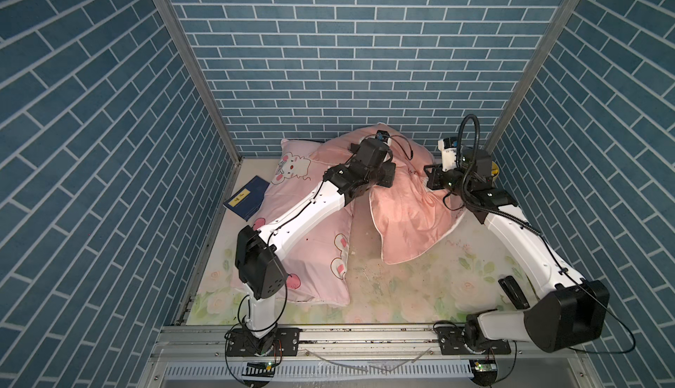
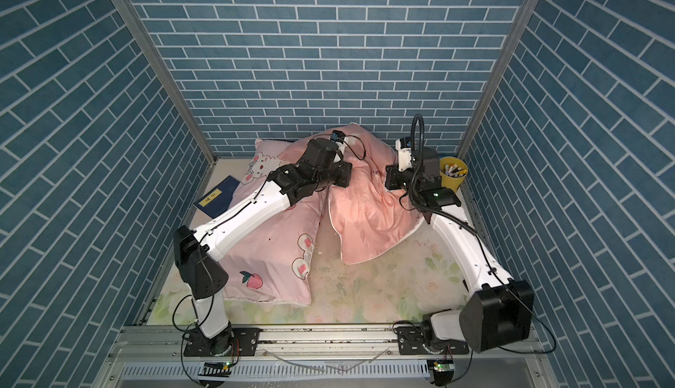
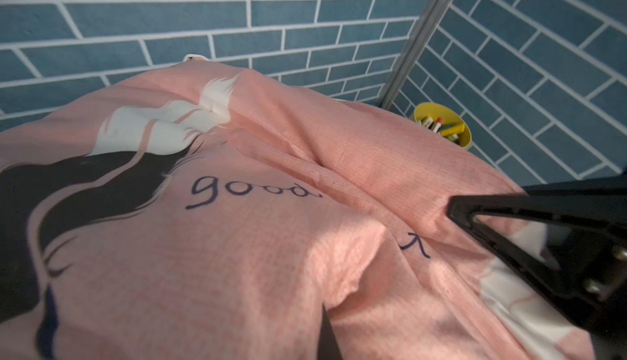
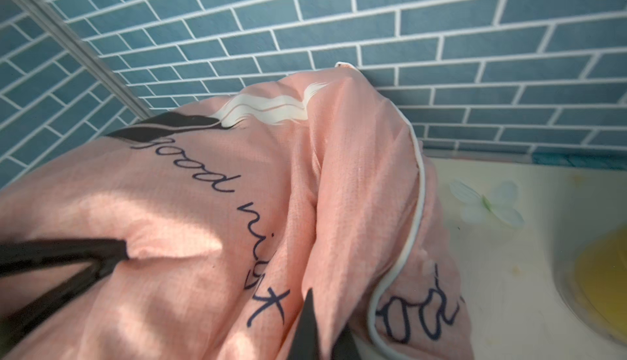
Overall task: Zip up pillowcases
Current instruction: Place the pillowcase at the center of the board.
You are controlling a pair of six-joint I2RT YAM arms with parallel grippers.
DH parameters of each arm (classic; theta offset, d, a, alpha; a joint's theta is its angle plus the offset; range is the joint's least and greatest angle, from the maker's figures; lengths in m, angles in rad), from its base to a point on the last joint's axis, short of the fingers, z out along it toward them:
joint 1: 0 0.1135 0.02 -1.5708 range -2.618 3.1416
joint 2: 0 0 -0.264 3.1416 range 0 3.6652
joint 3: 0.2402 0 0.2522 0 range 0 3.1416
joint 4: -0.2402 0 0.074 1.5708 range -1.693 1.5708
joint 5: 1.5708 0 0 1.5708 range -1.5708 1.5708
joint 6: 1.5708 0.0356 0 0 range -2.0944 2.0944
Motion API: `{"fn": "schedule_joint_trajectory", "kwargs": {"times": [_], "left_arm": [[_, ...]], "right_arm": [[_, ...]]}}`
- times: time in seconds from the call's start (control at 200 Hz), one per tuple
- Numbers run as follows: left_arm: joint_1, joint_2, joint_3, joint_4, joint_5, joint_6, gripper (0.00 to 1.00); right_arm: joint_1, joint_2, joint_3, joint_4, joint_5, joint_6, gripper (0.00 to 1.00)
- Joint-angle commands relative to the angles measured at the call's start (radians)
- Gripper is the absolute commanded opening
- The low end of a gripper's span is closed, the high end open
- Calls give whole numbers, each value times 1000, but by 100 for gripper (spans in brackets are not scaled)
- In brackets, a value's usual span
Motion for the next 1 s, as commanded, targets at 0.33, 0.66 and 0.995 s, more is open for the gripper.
{"fn": "schedule_joint_trajectory", "kwargs": {"times": [0.33, 0.66, 0.995], "left_arm": [[-17, 267, 37, 85, 138, -47, 0], [70, 242, -214, 204, -43, -269, 0], [167, 241, -221, 274, -55, -226, 0]], "right_arm": [[-8, -178, -435, -36, 10, 159, 0], [-100, 109, -379, 128, -160, 143, 0], [-104, 291, -192, 116, -296, 142, 0]]}}
